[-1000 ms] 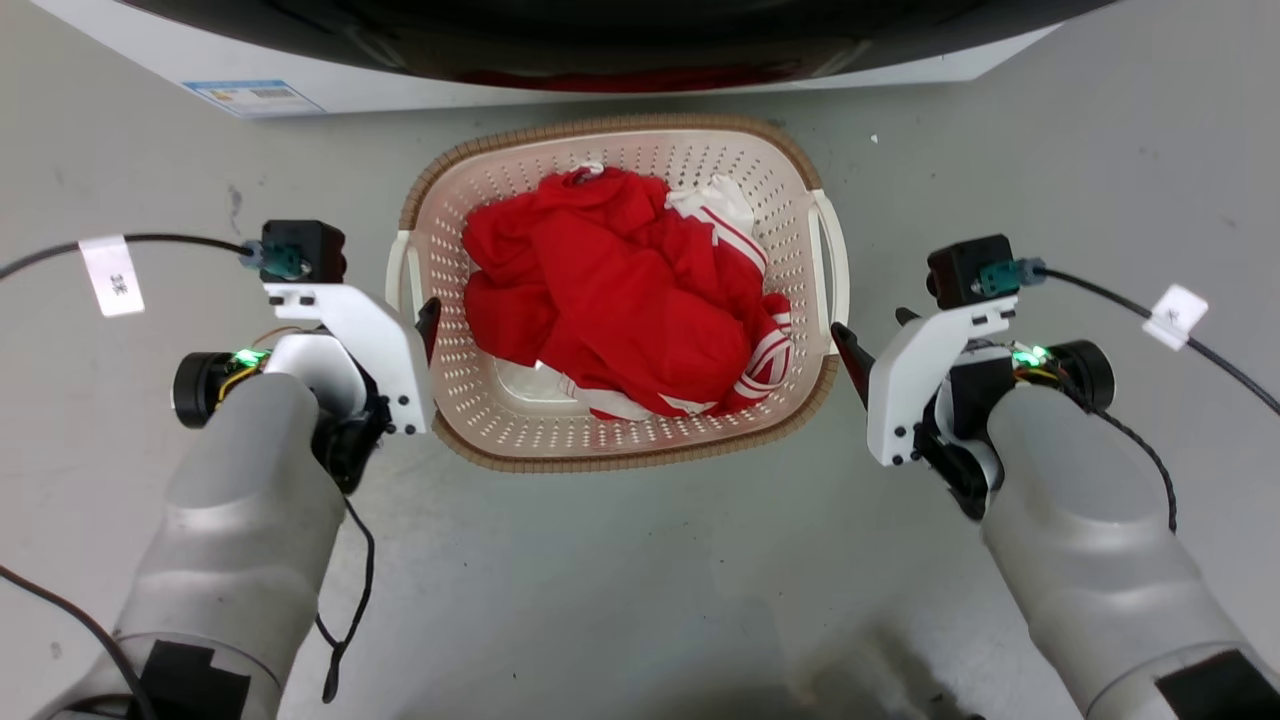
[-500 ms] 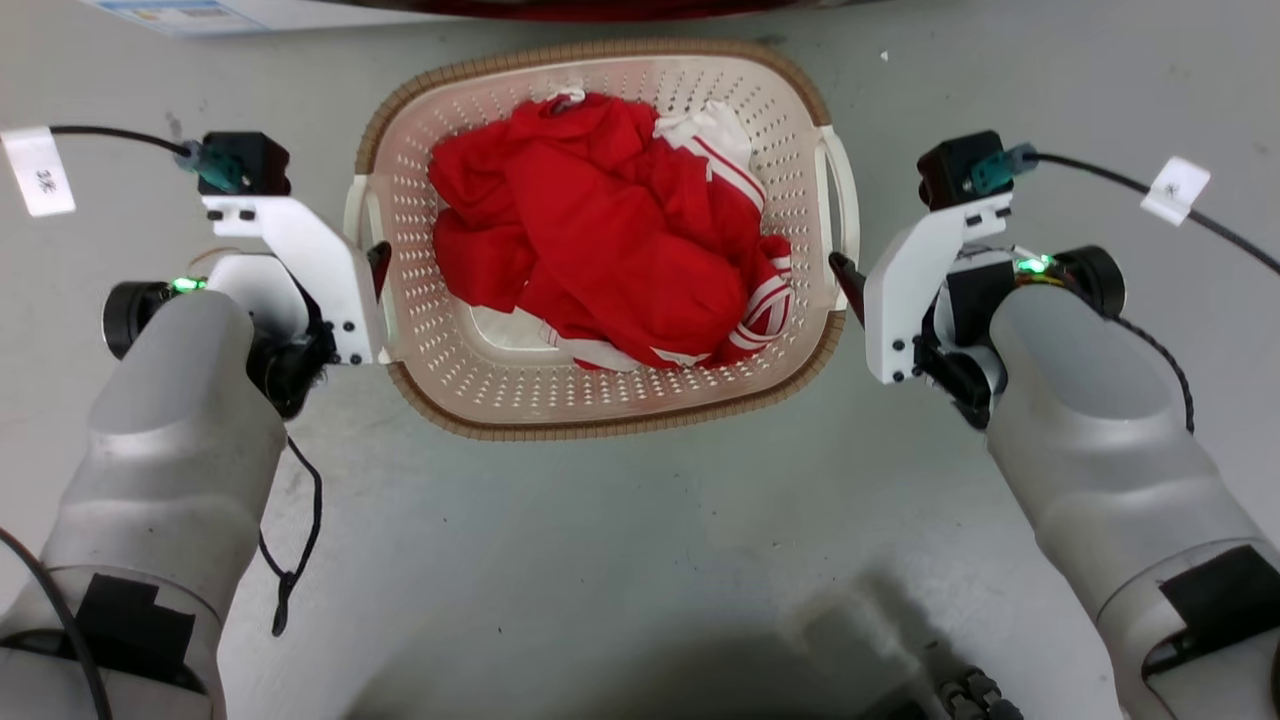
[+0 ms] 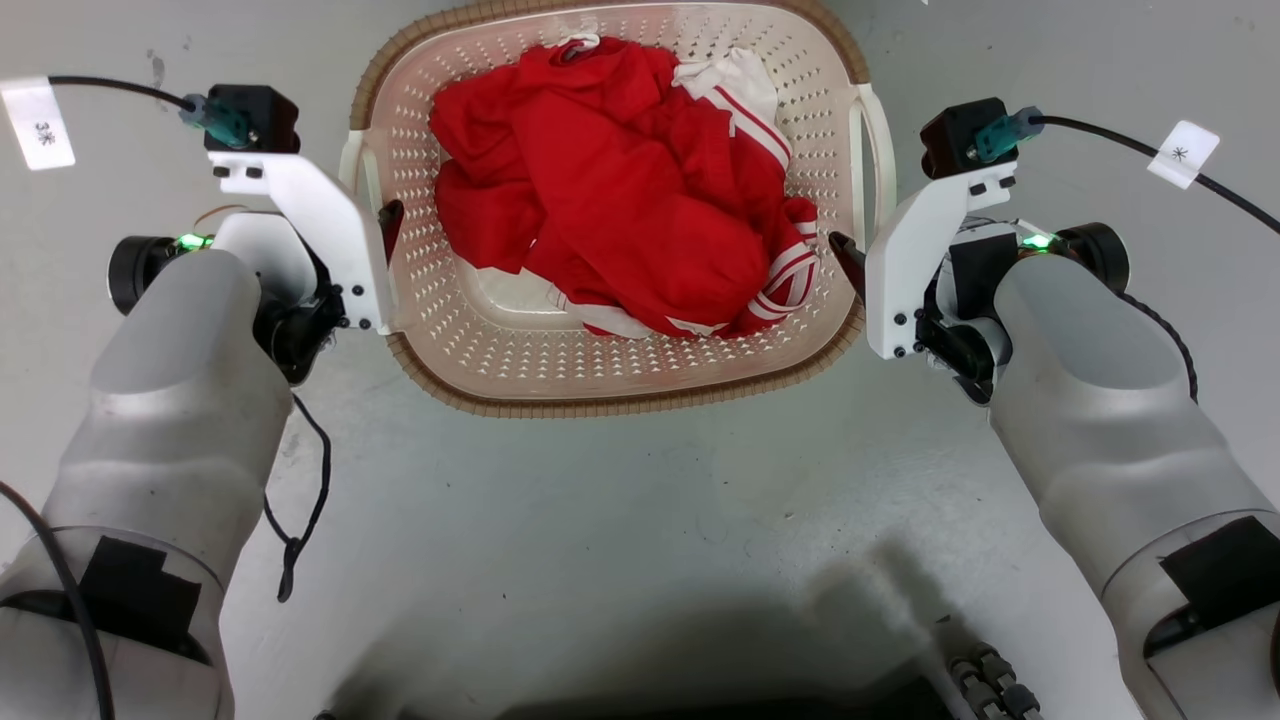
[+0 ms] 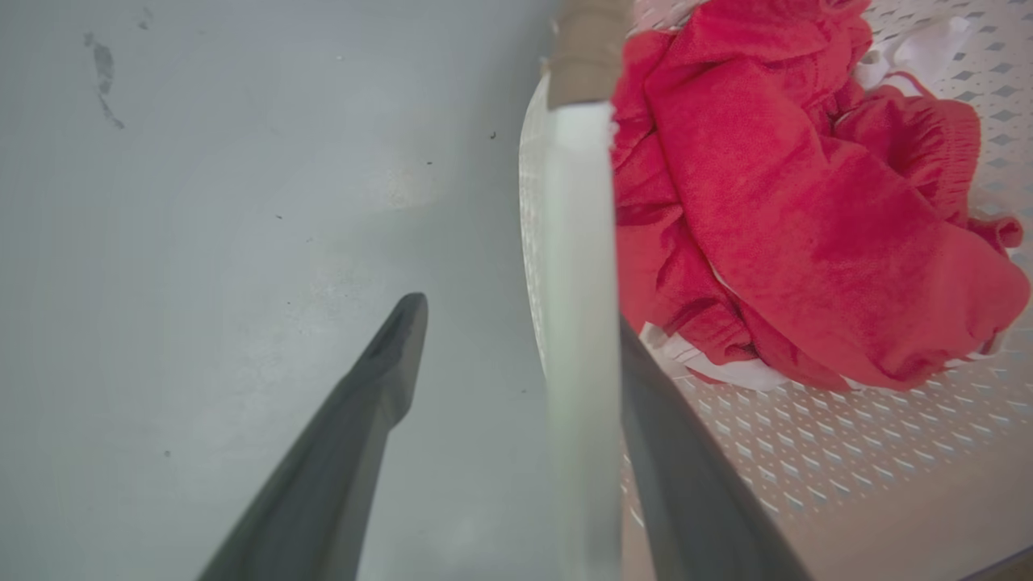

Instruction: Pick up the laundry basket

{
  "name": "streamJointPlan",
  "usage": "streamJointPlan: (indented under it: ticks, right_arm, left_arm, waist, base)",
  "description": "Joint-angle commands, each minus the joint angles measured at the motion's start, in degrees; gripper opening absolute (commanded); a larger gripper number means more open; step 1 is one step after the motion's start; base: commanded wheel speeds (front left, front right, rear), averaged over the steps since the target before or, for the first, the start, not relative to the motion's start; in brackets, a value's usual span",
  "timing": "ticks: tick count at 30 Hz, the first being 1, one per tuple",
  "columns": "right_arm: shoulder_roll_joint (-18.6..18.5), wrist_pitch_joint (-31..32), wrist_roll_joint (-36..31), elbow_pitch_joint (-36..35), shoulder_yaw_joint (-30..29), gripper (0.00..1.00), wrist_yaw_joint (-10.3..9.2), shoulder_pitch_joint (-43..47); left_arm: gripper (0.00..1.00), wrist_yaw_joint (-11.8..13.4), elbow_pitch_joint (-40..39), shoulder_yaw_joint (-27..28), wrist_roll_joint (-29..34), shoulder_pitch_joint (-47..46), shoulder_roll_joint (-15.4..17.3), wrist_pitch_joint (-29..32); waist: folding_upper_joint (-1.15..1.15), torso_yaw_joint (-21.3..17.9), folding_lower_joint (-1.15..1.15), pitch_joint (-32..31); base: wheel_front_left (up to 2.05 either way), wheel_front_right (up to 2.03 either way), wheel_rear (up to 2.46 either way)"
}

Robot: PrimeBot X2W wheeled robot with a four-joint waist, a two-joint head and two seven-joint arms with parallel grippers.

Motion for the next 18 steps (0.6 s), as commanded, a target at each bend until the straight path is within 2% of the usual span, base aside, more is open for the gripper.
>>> streamJointPlan:
  ticks: [1,9,10,11,12,13,18]
  right_arm:
    - [0.1,0.1,0.5,0.2,0.3,1.00,-0.04,-1.1]
    - [0.1,-0.2,2.9,1.1,2.2,1.00,-0.04,-1.8]
    - [0.1,-0.2,3.0,1.2,2.4,0.95,-0.04,-2.0]
    - [0.1,0.2,3.5,1.3,2.5,0.88,-0.04,-2.0]
    - [0.1,0.4,4.0,1.4,2.5,0.20,-0.04,-2.0]
    - [0.1,0.4,4.3,1.5,2.6,0.00,-0.04,-2.2]
    - [-0.1,0.9,5.7,1.8,4.0,0.00,-0.05,-2.1]
  left_arm:
    - [1.00,0.0,0.3,-0.2,-0.3,-0.7,-0.5,-0.3]
    - [1.00,0.0,1.1,-2.6,-2.9,-1.7,-1.0,0.1]
    - [1.00,0.0,1.2,-2.8,-3.3,-1.8,-0.9,0.4]
    - [0.65,0.0,1.2,-3.0,-3.7,-1.8,-1.0,0.6]
    - [0.38,0.0,1.2,-3.2,-4.1,-2.0,-0.9,0.6]
    - [0.00,0.0,1.2,-3.4,-4.5,-2.1,-0.9,0.7]
    - [0.00,0.0,1.3,-4.8,-6.1,-2.0,-0.7,1.0]
  waist:
    - [0.00,0.1,-0.01,0.2]
    - [0.00,0.5,-0.01,1.0]
    - [0.00,0.5,-0.01,1.1]
    - [0.00,0.5,-0.01,1.2]
    - [0.00,0.5,-0.01,1.3]
    - [0.00,0.5,-0.01,1.4]
    - [0.00,0.5,-0.01,1.2]
  base:
    - [0.00,0.00,0.00]
    - [0.00,0.00,0.00]
    - [0.00,0.00,0.00]
    - [0.00,0.00,0.00]
    - [0.00,0.00,0.00]
    - [0.00,0.00,0.00]
    - [0.00,0.00,0.00]
